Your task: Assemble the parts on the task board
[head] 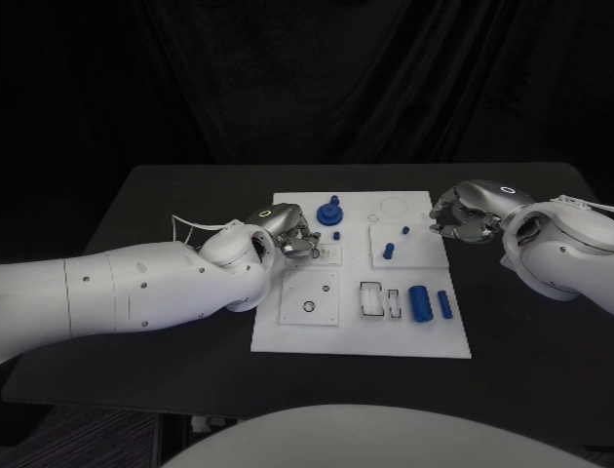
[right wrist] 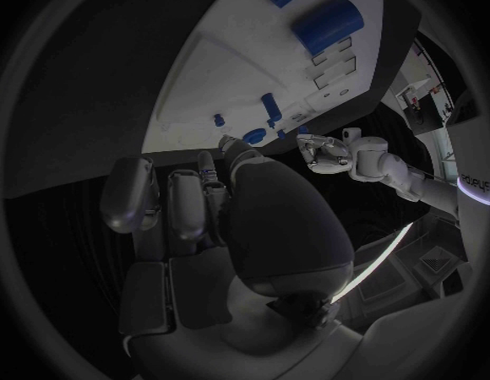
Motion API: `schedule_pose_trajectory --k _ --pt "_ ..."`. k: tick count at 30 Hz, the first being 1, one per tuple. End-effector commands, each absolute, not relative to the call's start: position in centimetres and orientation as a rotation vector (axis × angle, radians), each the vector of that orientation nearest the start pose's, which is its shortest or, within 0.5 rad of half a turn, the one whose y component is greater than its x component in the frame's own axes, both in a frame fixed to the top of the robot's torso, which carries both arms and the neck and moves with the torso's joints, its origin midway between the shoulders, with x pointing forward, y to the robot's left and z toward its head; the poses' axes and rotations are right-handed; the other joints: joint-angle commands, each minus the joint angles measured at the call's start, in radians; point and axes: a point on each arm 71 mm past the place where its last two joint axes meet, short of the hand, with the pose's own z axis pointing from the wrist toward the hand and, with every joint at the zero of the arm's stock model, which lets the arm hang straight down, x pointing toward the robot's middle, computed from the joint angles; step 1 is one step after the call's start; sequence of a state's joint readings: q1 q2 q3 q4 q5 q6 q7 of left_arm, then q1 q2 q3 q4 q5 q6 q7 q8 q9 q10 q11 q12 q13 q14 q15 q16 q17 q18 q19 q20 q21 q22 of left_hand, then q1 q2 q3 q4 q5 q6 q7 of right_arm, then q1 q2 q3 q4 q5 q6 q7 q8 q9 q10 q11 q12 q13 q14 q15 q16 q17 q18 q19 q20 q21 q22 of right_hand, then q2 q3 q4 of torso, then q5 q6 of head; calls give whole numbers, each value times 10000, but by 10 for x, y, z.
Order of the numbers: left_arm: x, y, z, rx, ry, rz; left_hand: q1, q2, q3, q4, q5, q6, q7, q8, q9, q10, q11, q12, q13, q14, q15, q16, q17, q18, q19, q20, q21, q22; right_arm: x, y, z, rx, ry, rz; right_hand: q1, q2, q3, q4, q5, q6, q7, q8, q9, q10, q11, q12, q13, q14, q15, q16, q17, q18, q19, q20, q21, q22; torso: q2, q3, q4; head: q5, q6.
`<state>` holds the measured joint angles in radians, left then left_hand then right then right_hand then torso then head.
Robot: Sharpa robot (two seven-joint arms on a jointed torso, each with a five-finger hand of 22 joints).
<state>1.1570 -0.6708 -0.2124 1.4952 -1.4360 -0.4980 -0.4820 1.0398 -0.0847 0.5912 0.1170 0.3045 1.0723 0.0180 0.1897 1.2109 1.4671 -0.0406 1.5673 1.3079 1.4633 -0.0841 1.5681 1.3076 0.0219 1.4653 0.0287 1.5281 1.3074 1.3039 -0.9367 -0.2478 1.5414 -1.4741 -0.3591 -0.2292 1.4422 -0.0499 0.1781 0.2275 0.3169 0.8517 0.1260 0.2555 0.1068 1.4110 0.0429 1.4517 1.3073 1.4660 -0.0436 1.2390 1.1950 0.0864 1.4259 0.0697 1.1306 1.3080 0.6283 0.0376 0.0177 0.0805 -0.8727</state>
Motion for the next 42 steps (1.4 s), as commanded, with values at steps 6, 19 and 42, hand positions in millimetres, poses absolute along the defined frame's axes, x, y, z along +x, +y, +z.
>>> schedule_pose_trajectory --k 6,19,42 --pt "450 141 -269 -534 16539 -5093 -88 28 313 -124 -135 100 8 56 -1 1037 -75 35 2629 1075 -86 26 2632 -118 825 -59 63 2500 473 -256 -206 -1046 17276 3882 8 -34 70 -10 69 -8 20 -15 -17 -70 -25 -46 582 227 76 -37 -17 103 -88 -6 -67 642 -66 36 65 -88 1" --pt "448 139 -277 -549 16698 -5006 -205 37 295 74 -350 188 -11 55 -8 1037 -92 35 2629 1075 -106 26 2632 -115 823 -83 52 2496 474 -256 -206 -996 17266 3888 6 -38 72 -9 69 -9 20 -16 -20 -74 -24 -48 578 229 77 -31 -10 102 -88 -5 -69 642 -160 89 101 -147 1" --pt "452 137 -289 -441 16995 -4721 -492 167 -625 743 -578 291 -7 -9 -10 1037 -89 35 2629 1075 -113 26 2632 -111 816 -102 27 2490 474 -255 -207 -1007 17316 3919 0 -45 80 -6 74 1 20 -12 -25 -63 -25 -42 589 236 77 -11 12 99 -80 -5 -59 647 -116 56 110 -135 1"
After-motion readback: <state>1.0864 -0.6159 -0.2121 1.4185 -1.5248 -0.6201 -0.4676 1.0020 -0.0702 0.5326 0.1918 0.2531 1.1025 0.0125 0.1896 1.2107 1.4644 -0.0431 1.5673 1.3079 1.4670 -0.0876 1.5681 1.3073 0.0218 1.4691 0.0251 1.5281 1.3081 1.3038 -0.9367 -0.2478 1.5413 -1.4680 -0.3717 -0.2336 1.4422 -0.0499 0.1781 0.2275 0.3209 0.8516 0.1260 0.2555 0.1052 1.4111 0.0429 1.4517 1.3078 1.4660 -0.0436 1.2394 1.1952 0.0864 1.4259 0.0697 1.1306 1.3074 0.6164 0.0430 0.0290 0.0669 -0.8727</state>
